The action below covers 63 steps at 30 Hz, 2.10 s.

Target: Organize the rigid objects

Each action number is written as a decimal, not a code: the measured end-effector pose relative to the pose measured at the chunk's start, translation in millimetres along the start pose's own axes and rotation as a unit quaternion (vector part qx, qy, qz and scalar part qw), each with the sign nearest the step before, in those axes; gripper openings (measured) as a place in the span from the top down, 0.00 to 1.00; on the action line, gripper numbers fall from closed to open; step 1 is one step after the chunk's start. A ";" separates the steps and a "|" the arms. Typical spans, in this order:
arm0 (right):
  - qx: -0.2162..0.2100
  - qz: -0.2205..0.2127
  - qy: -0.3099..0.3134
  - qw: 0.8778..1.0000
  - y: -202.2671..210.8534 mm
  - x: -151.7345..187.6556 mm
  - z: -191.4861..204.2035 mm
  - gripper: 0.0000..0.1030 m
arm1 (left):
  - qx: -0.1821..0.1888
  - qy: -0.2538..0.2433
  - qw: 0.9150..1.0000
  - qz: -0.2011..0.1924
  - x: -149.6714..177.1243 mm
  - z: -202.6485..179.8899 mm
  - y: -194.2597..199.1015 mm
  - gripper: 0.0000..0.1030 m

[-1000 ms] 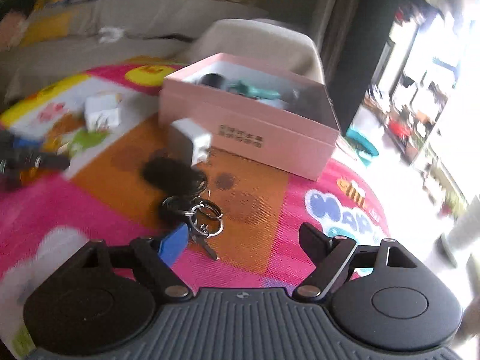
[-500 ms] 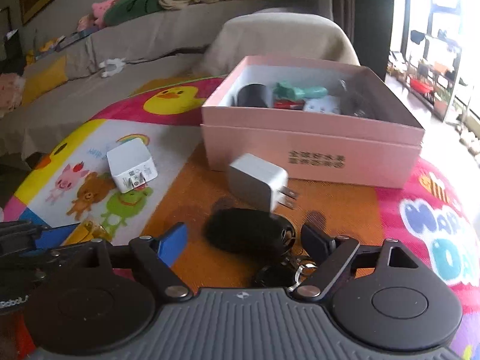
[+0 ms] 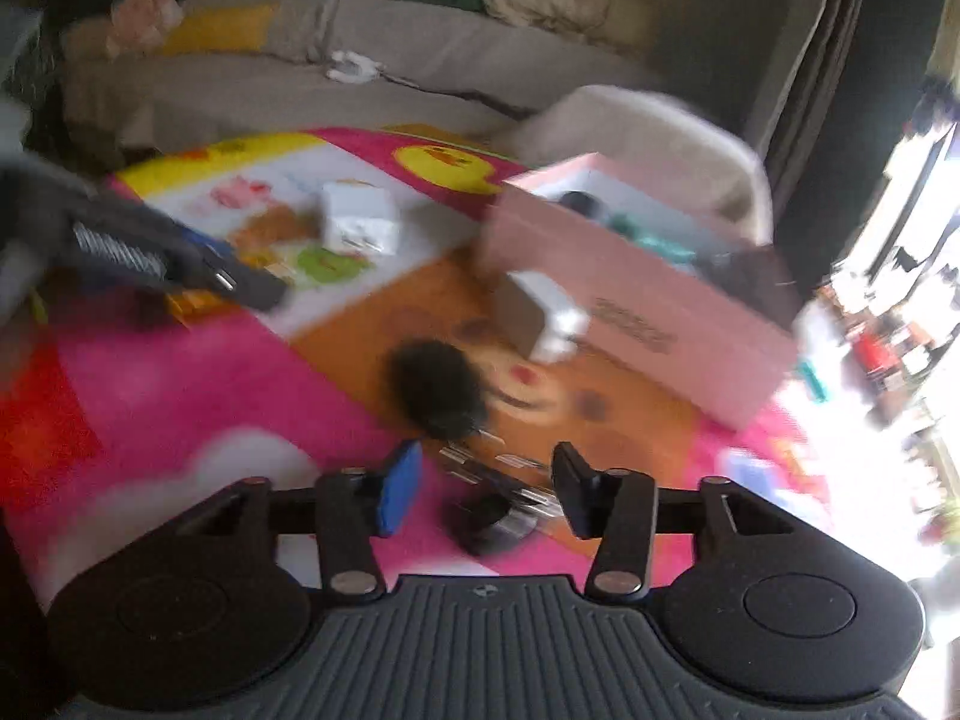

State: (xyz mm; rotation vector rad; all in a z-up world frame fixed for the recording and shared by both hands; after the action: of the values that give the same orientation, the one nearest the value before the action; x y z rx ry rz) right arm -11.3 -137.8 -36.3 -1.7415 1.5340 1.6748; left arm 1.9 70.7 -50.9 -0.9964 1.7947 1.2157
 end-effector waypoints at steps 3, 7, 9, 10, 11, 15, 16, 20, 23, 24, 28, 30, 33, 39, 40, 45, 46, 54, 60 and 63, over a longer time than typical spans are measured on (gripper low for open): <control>0.074 0.020 0.001 0.997 -2.6 10.6 -29.3 0.45 | 0.000 0.000 1.000 0.000 -0.1 0.2 -0.2 0.68; 0.089 0.040 -0.123 0.988 -1.8 16.3 -57.8 0.45 | 0.000 0.000 1.000 0.000 -0.2 0.5 -0.1 0.68; 0.061 0.023 -0.176 0.982 4.2 10.3 -55.0 0.45 | 0.001 0.000 1.000 0.000 -0.2 0.5 -0.1 0.68; 0.046 0.010 -0.185 0.982 7.3 4.9 -49.3 0.45 | 0.001 0.001 1.000 0.000 -0.2 0.6 -0.1 0.68; 0.029 -0.003 -0.181 0.983 10.5 -1.3 -41.1 0.45 | 0.001 0.001 1.000 0.000 -0.3 0.5 0.1 0.68; 0.003 -0.035 -0.107 0.994 7.1 -21.2 -8.6 0.45 | 0.001 0.003 1.000 -0.001 -0.5 0.7 0.4 0.68; -0.003 -0.036 -0.092 0.995 -0.1 -24.3 -3.3 0.45 | 0.001 0.004 1.000 -0.001 -0.5 0.8 0.4 0.68; -0.044 -0.004 -0.093 0.995 -37.4 -24.3 4.4 0.45 | 0.003 0.010 1.000 -0.001 -0.6 1.8 0.9 0.68; -0.058 0.010 -0.117 0.991 -37.9 -20.8 8.1 0.59 | 0.002 0.010 1.000 -0.002 -0.7 1.1 1.5 0.68; -0.062 0.013 -0.115 0.991 -37.0 -20.4 11.4 0.61 | 0.000 0.006 1.000 -0.003 -0.4 0.0 2.1 0.68; -0.047 0.013 -0.098 0.994 -14.4 -20.4 12.3 0.61 | -0.016 -0.048 0.999 -0.006 4.4 -11.1 7.4 0.68; -0.041 0.001 -0.106 0.994 4.3 -26.8 3.1 0.61 | -0.023 -0.064 0.998 -0.005 6.0 -14.0 8.4 0.68; -0.025 -0.029 -0.131 0.991 32.4 -45.9 -18.9 0.61 | -0.033 -0.078 0.996 -0.002 6.3 -16.6 8.0 0.68; 0.006 -0.093 -0.185 0.978 82.1 -87.5 -67.9 0.61 | -0.024 -0.088 0.996 0.016 8.3 -29.3 14.6 0.69; 0.010 -0.101 -0.187 0.977 87.4 -91.5 -72.8 0.61 | -0.011 -0.094 0.995 0.019 8.5 -35.7 17.8 0.69; 0.040 -0.151 -0.178 0.971 120.9 -106.3 -93.5 0.61 | 0.044 -0.125 0.991 0.029 -1.3 -70.0 26.1 0.69; 0.040 -0.157 -0.180 0.970 126.3 -106.6 -95.4 0.61 | 0.051 -0.127 0.990 0.029 -7.0 -76.0 24.5 0.69; 0.041 -0.173 -0.186 0.966 132.7 -93.8 -104.4 0.61 | 0.051 -0.171 0.984 -0.016 -104.5 -119.0 -53.0 0.69; 0.064 -0.157 -0.196 0.966 121.2 -76.0 -121.3 0.61 | 0.036 -0.087 0.995 0.035 -128.8 -114.6 -148.4 0.68; 0.072 -0.149 -0.196 0.967 117.1 -68.4 -126.9 0.61 | 0.011 -0.056 0.997 0.055 -116.3 -100.1 -172.4 0.69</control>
State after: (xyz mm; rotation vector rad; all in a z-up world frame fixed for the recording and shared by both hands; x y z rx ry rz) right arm -19.2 -251.0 110.7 -1.3820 1.1245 1.5902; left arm 190.5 -44.9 15.0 -0.8099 1.7911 1.2898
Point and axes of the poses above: each gripper's, at about its wrist camera, not at the fingertips, and y roughly against the way its jaws point, z to its left, x to its underside, the point moved 9 cm from there along -y, roughly the way its jaws point, and after that the axes turned 13 degrees about -z, right-handed, at the moved point
